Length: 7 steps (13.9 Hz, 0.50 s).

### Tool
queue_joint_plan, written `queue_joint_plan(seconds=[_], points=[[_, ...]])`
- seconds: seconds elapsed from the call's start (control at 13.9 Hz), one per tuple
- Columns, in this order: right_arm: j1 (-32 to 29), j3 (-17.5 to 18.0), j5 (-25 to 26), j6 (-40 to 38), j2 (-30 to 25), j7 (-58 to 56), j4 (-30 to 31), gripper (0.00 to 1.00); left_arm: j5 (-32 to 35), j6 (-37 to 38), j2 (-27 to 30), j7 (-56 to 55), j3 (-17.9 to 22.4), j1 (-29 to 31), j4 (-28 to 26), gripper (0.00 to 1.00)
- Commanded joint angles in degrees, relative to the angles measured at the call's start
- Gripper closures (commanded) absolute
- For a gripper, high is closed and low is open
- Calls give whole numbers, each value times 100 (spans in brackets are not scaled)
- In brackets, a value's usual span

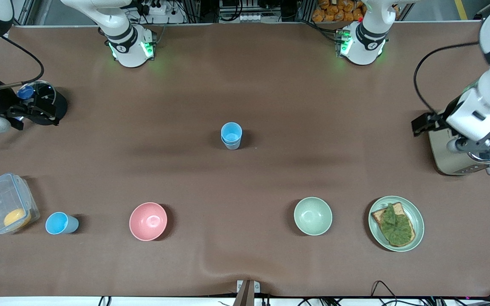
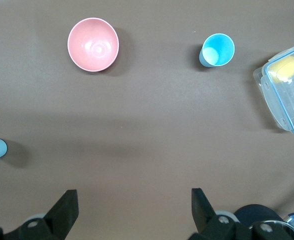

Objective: Stack blue cups with both arms

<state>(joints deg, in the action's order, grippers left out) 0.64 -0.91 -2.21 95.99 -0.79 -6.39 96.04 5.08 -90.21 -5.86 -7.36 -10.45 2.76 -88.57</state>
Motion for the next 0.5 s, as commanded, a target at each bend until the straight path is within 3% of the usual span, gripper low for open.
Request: queue_joint_plan(seconds=[0.0, 0.14, 0.29, 0.43], points=[[-143, 91, 28, -89, -8, 6, -68, 0, -103, 407, 260, 156, -62, 67, 6, 0], [-135, 91, 28, -89, -8, 6, -77, 0, -208, 443, 252, 226, -45, 180, 181, 0], [-126, 91, 28, -107, -8, 6, -76, 0, -331, 461, 252, 1066, -36, 365, 226, 0], [-126, 91, 28, -116, -8, 15, -68, 0, -664, 461, 217, 871, 8, 453, 235, 0]])
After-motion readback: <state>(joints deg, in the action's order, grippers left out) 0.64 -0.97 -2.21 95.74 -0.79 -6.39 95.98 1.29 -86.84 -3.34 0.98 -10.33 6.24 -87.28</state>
